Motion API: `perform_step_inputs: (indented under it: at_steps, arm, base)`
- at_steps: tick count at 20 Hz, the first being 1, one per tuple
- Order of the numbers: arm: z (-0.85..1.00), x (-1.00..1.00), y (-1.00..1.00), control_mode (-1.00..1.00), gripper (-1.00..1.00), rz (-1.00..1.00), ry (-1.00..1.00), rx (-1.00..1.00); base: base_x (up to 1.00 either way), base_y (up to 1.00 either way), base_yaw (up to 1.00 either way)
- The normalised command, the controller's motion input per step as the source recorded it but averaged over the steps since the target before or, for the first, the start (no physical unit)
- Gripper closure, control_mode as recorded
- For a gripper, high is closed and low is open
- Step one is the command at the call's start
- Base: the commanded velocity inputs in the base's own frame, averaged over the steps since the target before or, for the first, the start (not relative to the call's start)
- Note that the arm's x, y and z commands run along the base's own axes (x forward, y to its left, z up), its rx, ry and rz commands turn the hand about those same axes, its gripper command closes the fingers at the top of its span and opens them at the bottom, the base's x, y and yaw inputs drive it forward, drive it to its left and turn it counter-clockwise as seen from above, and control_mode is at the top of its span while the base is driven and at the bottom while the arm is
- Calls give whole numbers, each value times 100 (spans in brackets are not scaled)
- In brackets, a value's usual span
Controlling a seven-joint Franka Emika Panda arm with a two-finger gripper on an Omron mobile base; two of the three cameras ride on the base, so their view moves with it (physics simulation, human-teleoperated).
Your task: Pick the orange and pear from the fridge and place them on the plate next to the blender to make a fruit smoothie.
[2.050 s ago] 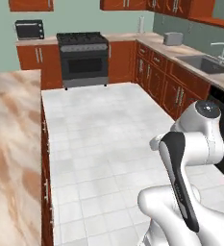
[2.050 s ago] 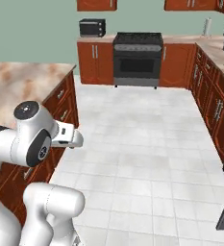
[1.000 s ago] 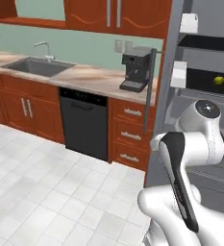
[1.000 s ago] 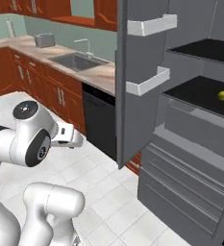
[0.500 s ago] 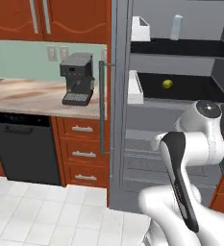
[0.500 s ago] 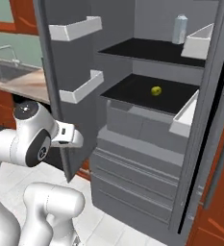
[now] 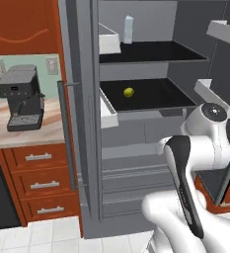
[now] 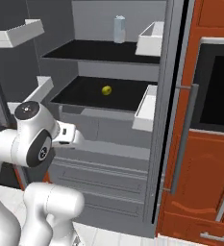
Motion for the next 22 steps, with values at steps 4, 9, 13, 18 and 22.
perform_step_inputs:
  at_steps: [4, 9, 13, 18, 22]
  arm:
    - [0, 0, 0, 100, -100, 0, 0, 0]
    - [0, 0, 0, 100, -100, 0, 0, 0]
    - [0, 12, 0, -100, -100, 0, 0, 0]
    - [31, 32, 0, -100, -100, -1, -2, 2]
    - [62, 36, -1, -100, -100, -5, 0, 10]
  base:
    - [29, 28, -2]
    - [80, 20, -5]
    - [52, 1, 0]
    - [0, 0, 0]
    - [0, 0, 0]
